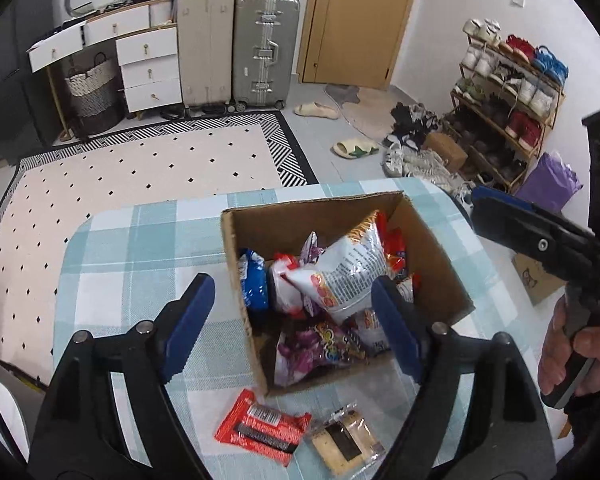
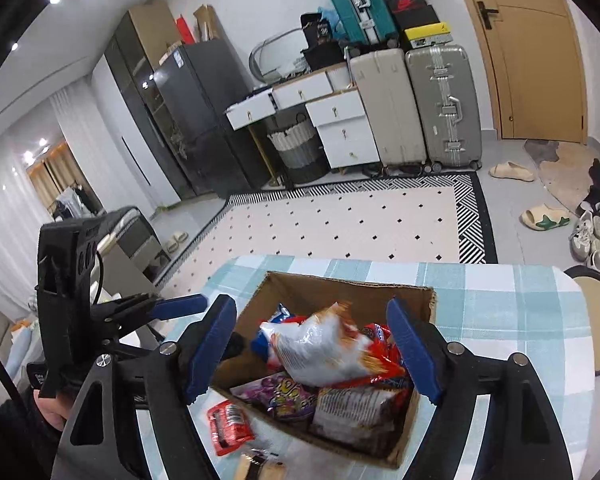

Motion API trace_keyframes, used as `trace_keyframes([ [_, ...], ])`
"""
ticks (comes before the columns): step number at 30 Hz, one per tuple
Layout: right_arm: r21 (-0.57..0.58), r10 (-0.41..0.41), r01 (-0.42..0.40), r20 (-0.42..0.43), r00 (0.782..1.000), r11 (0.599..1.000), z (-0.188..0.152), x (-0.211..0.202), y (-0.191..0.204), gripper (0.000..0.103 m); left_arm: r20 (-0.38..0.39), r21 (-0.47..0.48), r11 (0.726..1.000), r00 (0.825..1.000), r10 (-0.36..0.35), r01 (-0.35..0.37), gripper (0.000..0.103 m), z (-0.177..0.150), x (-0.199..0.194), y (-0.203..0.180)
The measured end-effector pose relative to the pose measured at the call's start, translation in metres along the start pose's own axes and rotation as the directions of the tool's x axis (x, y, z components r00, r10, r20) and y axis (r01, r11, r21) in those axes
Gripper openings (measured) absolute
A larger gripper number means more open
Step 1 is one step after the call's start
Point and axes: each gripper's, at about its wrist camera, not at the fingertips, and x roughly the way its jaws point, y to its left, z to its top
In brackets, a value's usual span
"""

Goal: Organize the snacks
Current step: 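Move both tools back over the remaining snacks on the table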

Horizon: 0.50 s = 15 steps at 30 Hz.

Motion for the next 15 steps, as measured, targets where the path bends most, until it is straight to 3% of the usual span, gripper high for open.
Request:
trace_keyframes([
  [3, 0.011, 0.011, -0.012, 0.024, 1.0, 1.0, -0.012, -0.023, 0.005, 0.081, 0.035, -0.013, 1.0, 0.999, 0.017, -0.017, 0.079, -0.016, -0.028, 0.009],
  [7, 0.016, 0.014, -0.015, 0.068, 0.998, 1.0, -0.033, -0.054, 0.015, 0.089, 0.082, -0.037, 0.999, 0.996, 0.042, -0.039, 0.081, -0.044, -0.064, 0.017],
  [15, -0.001, 0.01, -0.01, 0.12, 0.993, 1.0, -0.093, -0.1, 0.042, 0.094, 0.176, -0.068, 0.993, 0.979, 0.106, -0.096, 0.085, -0.113, -0.122, 0.017],
])
